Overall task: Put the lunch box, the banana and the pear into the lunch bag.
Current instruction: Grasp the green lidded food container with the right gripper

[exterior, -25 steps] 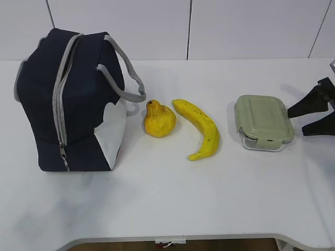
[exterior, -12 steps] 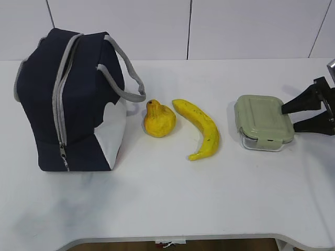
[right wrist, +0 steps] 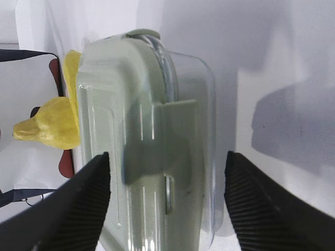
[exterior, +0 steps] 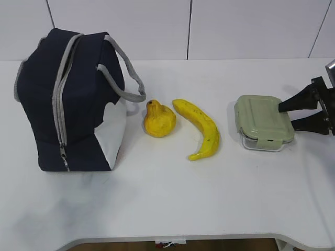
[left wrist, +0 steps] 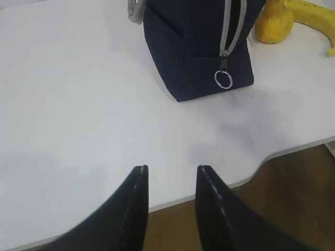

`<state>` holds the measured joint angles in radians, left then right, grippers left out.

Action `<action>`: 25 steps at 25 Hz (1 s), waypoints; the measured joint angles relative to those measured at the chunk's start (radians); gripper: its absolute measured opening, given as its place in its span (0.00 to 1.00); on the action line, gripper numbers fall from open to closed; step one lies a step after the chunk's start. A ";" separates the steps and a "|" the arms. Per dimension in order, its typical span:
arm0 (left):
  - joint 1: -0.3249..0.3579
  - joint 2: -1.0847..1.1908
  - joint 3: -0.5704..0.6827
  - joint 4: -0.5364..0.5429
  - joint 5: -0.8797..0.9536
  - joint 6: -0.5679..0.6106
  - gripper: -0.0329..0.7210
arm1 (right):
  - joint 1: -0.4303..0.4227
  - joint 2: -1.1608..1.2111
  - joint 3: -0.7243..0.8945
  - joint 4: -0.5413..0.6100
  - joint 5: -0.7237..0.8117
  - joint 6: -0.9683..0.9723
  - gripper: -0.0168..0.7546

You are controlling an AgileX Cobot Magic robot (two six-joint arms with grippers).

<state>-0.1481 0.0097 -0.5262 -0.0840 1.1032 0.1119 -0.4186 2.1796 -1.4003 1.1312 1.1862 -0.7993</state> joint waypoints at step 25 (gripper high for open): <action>0.000 0.000 0.000 0.000 0.000 0.000 0.35 | 0.085 0.028 0.000 0.037 -0.010 -0.045 0.71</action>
<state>-0.1481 0.0097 -0.5262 -0.0840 1.1032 0.1119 -0.3332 2.2074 -1.4003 1.1684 1.1763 -0.8446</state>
